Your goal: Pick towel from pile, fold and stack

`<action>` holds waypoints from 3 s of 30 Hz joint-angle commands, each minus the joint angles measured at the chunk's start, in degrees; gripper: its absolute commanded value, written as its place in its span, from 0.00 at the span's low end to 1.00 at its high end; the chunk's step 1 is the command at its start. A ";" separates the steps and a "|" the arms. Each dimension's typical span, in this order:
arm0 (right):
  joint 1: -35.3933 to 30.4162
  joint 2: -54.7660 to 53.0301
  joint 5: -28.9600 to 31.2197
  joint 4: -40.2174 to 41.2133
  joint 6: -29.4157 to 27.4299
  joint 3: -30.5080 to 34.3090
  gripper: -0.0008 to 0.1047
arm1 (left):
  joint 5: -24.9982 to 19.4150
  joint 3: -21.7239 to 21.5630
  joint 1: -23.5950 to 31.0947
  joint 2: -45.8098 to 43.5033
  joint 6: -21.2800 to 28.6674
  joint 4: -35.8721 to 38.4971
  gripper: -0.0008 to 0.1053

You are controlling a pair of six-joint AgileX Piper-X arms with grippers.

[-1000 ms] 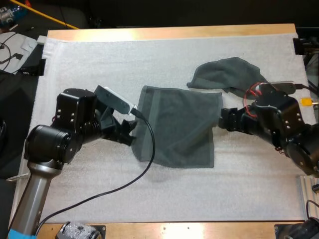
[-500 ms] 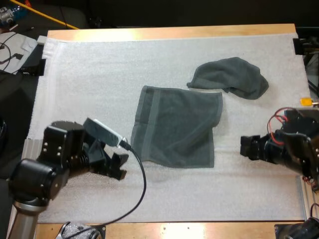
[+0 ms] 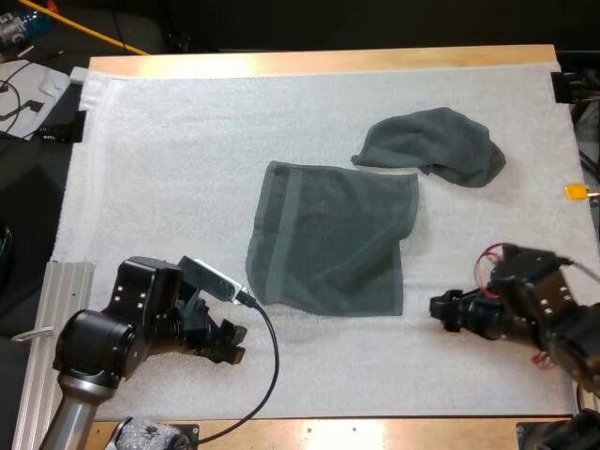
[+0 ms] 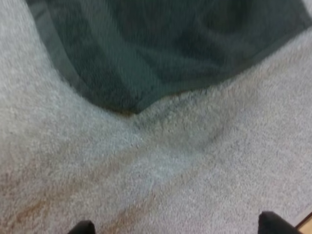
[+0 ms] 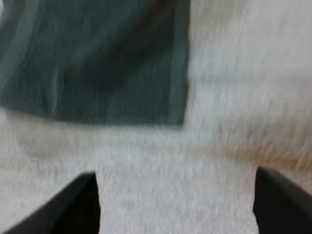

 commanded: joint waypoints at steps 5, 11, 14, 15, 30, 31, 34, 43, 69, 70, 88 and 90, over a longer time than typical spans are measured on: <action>0.16 3.12 -6.76 -17.58 9.70 12.03 0.62 | 0.60 2.26 -0.21 -0.21 -1.09 -2.69 0.60; 0.83 10.47 -7.79 -26.34 14.69 15.39 0.61 | 1.04 2.20 -0.27 -0.43 -1.29 -3.29 0.60; 1.36 14.93 -7.90 -29.11 16.38 15.52 0.61 | 1.23 2.07 -0.36 -0.48 -1.32 -3.59 0.60; 1.07 14.00 -7.44 -28.20 15.81 15.24 0.62 | 1.08 2.15 -0.20 -0.31 -1.10 -3.41 0.60; 0.96 29.78 -11.43 -43.04 25.23 15.20 0.61 | 1.31 2.25 0.00 -0.22 -1.35 -3.95 0.60; 0.98 30.45 -11.85 -43.87 25.68 15.23 0.61 | 1.33 2.24 0.04 -0.23 -1.33 -3.97 0.60; 1.08 32.31 -13.11 -45.47 26.84 15.25 0.54 | 1.32 2.18 0.02 -0.26 -1.40 -4.17 0.60; 1.03 34.09 -12.95 -47.42 28.25 15.38 0.19 | 1.64 2.04 -0.33 -0.13 -1.32 -3.91 0.60; 1.48 21.85 -6.23 -28.97 17.25 15.36 0.01 | 5.13 4.09 -0.13 3.08 -1.48 -16.00 0.60; 1.53 21.33 -5.89 -28.31 16.95 15.38 0.01 | 5.38 4.40 -0.11 4.02 -1.53 -16.97 0.60; 1.63 21.05 -4.56 -28.28 17.34 15.32 0.01 | 1.09 5.60 -5.80 30.40 -2.14 -28.90 0.60; 1.48 20.85 -4.52 -28.00 17.20 15.27 0.01 | 0.37 5.64 -5.74 31.42 -2.18 -29.85 0.60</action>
